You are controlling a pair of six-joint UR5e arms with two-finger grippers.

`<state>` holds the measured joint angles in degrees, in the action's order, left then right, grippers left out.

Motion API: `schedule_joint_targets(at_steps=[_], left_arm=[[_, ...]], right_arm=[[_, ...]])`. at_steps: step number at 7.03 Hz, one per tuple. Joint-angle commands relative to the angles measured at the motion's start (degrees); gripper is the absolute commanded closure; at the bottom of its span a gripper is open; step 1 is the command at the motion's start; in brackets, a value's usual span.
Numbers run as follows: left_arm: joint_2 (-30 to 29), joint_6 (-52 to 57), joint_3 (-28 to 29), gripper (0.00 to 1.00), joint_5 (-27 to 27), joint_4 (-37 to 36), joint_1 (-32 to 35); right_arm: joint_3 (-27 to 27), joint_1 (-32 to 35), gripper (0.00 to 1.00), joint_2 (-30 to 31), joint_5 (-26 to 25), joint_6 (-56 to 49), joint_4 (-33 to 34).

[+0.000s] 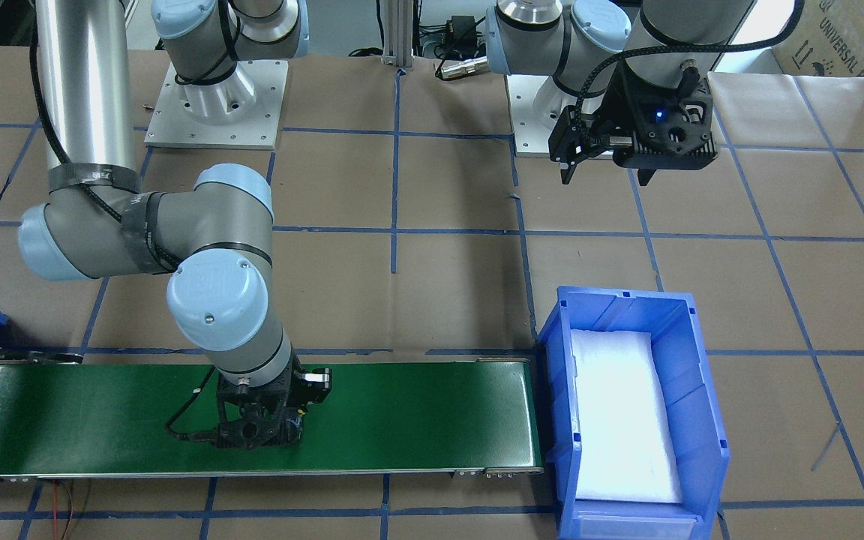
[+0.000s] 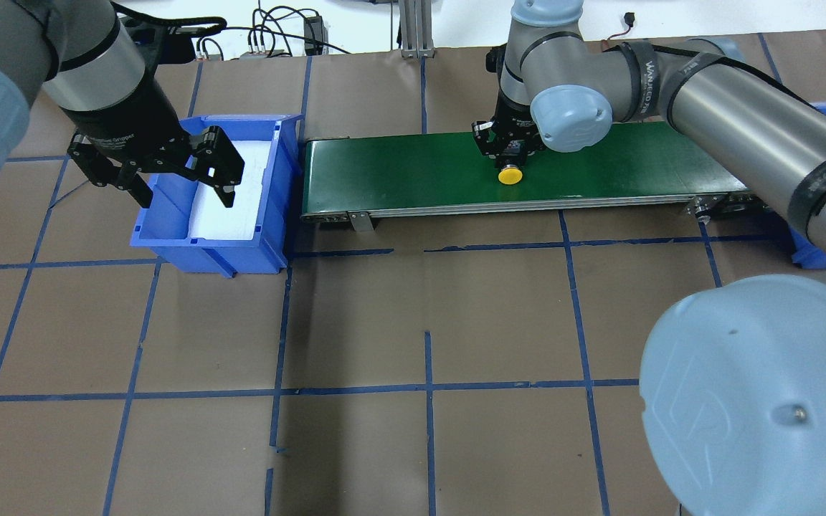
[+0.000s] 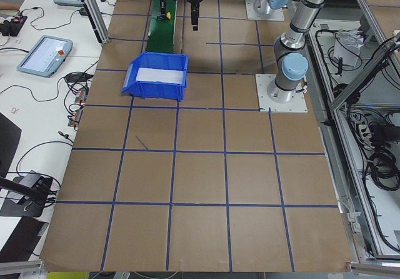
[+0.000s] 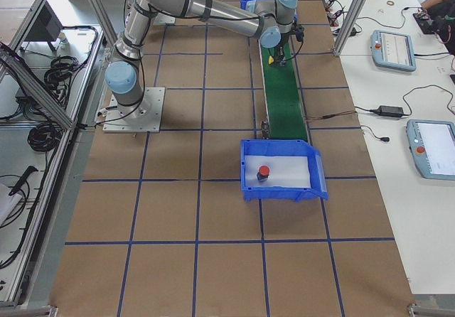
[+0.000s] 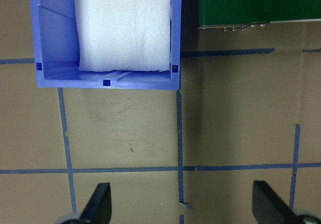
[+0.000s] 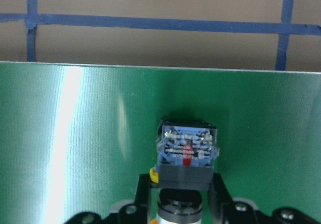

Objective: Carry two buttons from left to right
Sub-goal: 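Lift the yellow button with the right gripper and carry it into the far bin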

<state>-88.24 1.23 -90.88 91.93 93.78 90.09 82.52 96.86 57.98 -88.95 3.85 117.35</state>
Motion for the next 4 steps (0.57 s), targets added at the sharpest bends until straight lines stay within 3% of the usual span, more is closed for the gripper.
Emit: schedule_joint_targets(at_steps=[1,4], left_arm=[[0.00,0.00,-0.09,0.00,0.00,0.00,0.00],[0.00,0.09,-0.09,0.00,0.00,0.00,0.00]], right_arm=[[-0.17,-1.49,0.87,2.65,-1.04,-0.95,-0.88],[-0.08,-15.94,0.87,15.11,-0.61,-20.11,-15.18]])
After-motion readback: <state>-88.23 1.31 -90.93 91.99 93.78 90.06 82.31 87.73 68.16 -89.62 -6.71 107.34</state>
